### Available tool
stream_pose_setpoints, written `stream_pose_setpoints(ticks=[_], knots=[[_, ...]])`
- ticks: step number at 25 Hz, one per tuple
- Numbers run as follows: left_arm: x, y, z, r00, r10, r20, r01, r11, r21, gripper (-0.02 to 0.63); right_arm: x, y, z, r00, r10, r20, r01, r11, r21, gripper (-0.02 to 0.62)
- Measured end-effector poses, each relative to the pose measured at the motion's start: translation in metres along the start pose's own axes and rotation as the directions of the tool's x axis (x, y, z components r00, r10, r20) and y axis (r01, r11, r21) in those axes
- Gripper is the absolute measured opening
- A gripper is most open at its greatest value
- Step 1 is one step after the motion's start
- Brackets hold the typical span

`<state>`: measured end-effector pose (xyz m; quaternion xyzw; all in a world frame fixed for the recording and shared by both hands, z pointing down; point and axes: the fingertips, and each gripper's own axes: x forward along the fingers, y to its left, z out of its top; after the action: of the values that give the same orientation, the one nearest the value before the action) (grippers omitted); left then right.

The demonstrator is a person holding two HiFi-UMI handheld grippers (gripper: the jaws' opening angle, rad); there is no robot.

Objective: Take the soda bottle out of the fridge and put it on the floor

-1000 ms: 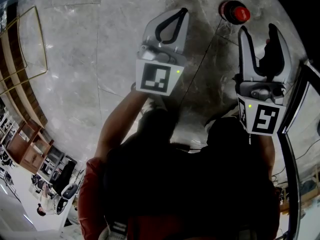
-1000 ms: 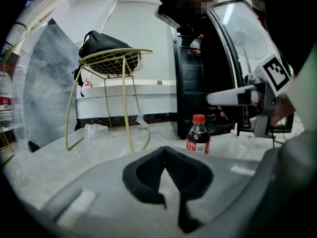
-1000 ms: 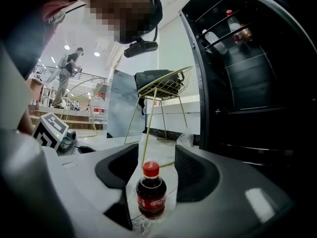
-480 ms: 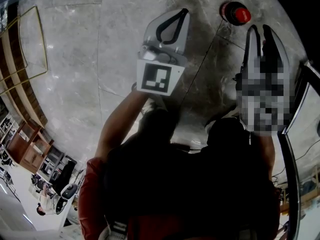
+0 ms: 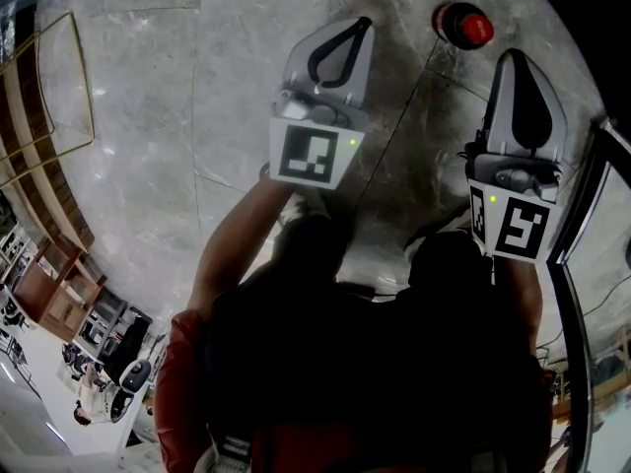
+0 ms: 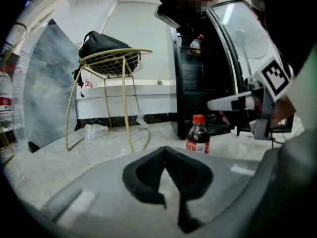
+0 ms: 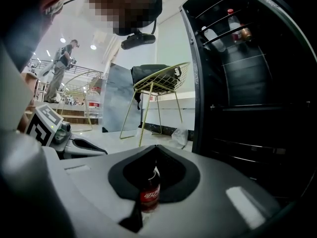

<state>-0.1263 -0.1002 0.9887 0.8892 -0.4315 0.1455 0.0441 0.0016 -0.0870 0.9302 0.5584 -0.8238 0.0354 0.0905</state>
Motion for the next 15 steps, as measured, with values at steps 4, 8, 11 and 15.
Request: stream_pose_setpoints(ticks=[4,8,11,15], knots=[[0.0,0.0,0.0,1.0,0.002,0.0,-0.002,1.0,-0.008,0.0,0.0,0.001,-0.001,1.0,0.001,-0.009,-0.001,1.0,-0.009,0.002],[0.001,-0.002,0.001,1.0,-0.004,0.004,0.004,1.0,-0.009,0.0,0.001,0.0,-0.003,1.0,0.0,-0.012,0.0,1.0,-0.015,0.002],[0.002,-0.003,0.001,1.0,-0.011,-0.004,0.011,1.0,0.004,0.0,0.001,-0.002,-0.004,1.0,-0.006,-0.013,0.005,1.0,-0.009,0.002],[0.005,-0.006,0.011,0.999,-0.03,-0.015,0.031,0.999,0.03,0.0,0.001,-0.009,-0.01,0.999,-0.022,-0.039,0.022,1.0,0.012,0.002]])
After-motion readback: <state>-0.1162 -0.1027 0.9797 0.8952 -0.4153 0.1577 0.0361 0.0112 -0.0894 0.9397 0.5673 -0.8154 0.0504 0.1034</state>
